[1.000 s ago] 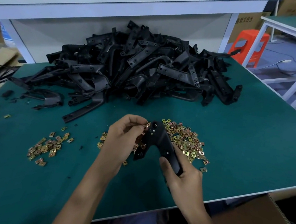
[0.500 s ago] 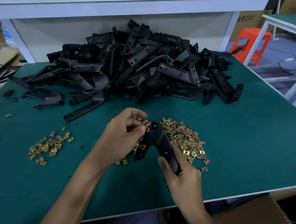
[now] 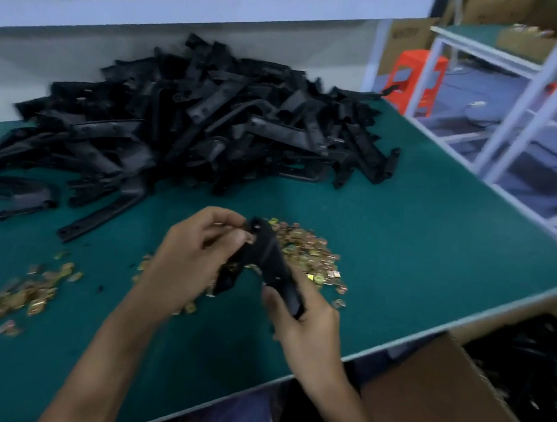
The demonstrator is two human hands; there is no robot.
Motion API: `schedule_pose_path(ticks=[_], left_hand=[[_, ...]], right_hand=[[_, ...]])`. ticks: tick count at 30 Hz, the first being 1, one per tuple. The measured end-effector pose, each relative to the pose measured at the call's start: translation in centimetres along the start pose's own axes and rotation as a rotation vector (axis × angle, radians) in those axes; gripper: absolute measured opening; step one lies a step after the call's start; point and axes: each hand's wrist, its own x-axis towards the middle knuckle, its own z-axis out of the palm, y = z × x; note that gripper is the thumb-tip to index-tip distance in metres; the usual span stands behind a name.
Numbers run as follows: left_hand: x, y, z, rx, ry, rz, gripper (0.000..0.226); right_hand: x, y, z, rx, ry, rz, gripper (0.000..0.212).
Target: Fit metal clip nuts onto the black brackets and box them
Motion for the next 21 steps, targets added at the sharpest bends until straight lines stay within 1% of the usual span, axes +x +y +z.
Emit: schedule_pose_path(ticks=[2,4,5,7,11,13,14,16,17,19,21], left_hand=[[0.2,-0.7,0.8,0.029,0.021,0.042,0.014],[0.5,-1.9,2.0,0.071,-0.024,0.079,0.017],[0.7,-2.6,2.6,0.069,-0.047,0.082,0.017],[1.2,-4.1,3.8,0.07,-0.077,0.077,0.017],[1.7,-5.9,5.7,0.114,-0.079,0.054,0.017],[1.8,-6.0,6.3,0.136,-0.101,0.039,0.016],[1.8,-5.9,6.6,0.154,-0.118,0.035,0.016],[1.4,-5.4,7.0,0.181,-0.138,0.04,0.017],[1.2,-5.0,7.0,0.184,-0.136,0.047,0.017],[0.7,-4.1,6.8,0.179,-0.122,0.052,0.016],[0.2,-3.6,6.2,0.182,-0.107,0.044,0.016]], right_hand=[[-0.9,-0.3,-1.2,0.067,0.029,0.054,0.042],[-2.4,0.2,-4.0,0.156,0.099,0.128,0.038],[-3.4,0.6,-5.8,0.212,0.161,0.168,0.035],[-5.6,1.5,-10.1,0.31,0.339,0.245,0.028],[-8.9,2.7,-19.7,0.402,0.812,0.435,0.012],[-9.6,3.2,-23.1,0.481,0.966,0.5,0.009],[-9.8,3.4,-24.2,0.544,1.017,0.533,0.012],[-9.8,3.7,-25.1,0.627,1.054,0.57,0.019],[-9.5,3.6,-24.9,0.627,1.024,0.583,0.023],[-8.3,3.3,-23.4,0.554,0.89,0.605,0.026],[-6.4,2.8,-20.9,0.471,0.758,0.55,0.018]])
